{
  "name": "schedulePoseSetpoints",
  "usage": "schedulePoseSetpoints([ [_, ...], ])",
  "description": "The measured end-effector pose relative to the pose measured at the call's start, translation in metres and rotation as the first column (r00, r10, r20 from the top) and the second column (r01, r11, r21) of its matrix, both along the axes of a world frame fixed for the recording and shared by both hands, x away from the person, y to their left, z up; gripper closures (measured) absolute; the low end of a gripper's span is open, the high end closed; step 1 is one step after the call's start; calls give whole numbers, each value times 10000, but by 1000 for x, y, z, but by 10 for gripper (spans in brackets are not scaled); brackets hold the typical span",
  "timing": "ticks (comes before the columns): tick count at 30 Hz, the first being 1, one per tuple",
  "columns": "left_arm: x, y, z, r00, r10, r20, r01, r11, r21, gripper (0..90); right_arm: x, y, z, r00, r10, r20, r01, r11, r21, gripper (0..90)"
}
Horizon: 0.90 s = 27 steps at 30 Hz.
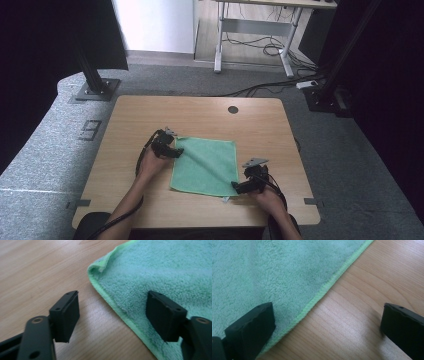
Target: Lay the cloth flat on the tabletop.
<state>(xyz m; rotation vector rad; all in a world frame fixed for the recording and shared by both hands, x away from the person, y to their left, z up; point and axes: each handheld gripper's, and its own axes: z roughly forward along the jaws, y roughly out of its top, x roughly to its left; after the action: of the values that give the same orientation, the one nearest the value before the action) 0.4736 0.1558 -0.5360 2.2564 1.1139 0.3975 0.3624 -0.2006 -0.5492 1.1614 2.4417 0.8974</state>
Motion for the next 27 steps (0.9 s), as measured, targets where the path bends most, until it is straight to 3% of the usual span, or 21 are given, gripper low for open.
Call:
schedulePoseSetpoints([
  [4, 8, -2, 3, 9991, 286, 316, -289, 9995, 94, 262, 0, -2, 0, 10000, 44, 0, -44, 10000, 6, 0],
  [6, 15, -3, 7, 9989, 366, 279, -354, 9984, -436, 264, -1, -2, 0, 10000, 47, -3, -47, 10000, 3, 0],
  [7, 17, -4, 8, 9986, 427, 322, -410, 9979, -494, 264, -1, -2, 0, 10000, 49, 5, -49, 10000, 23, 0],
  [11, 33, -11, 7, 9950, 840, 537, -830, 9963, -212, 265, -1, -2, -1, 10000, 30, 32, -31, 10000, 54, 0],
  [16, 48, -12, 0, 9848, 1429, 986, -1493, 9869, 609, 273, -1, -3, -1, 9999, 48, 107, -49, 9999, 100, 0],
  [19, 51, -5, 1, 9780, 1793, 1064, -1823, 9830, 200, 268, -1, -3, -2, 9999, 74, 133, -75, 9999, 125, 0],
  [22, 44, -2, 9, 9805, 1532, 1227, -1500, 9881, -350, 268, -2, -4, -2, 9998, 86, 159, -89, 9998, 177, 0],
  [24, 32, -2, 17, 9863, 1013, 1299, -920, 9929, -755, 267, -2, -4, -2, 9998, 85, 188, -89, 9998, 191, 0],
  [27, 5, -7, 24, 9919, 92, 1265, 5, 9971, -763, 233, -2, -4, -2, 9997, 90, 218, -95, 9997, 217, 0],
])
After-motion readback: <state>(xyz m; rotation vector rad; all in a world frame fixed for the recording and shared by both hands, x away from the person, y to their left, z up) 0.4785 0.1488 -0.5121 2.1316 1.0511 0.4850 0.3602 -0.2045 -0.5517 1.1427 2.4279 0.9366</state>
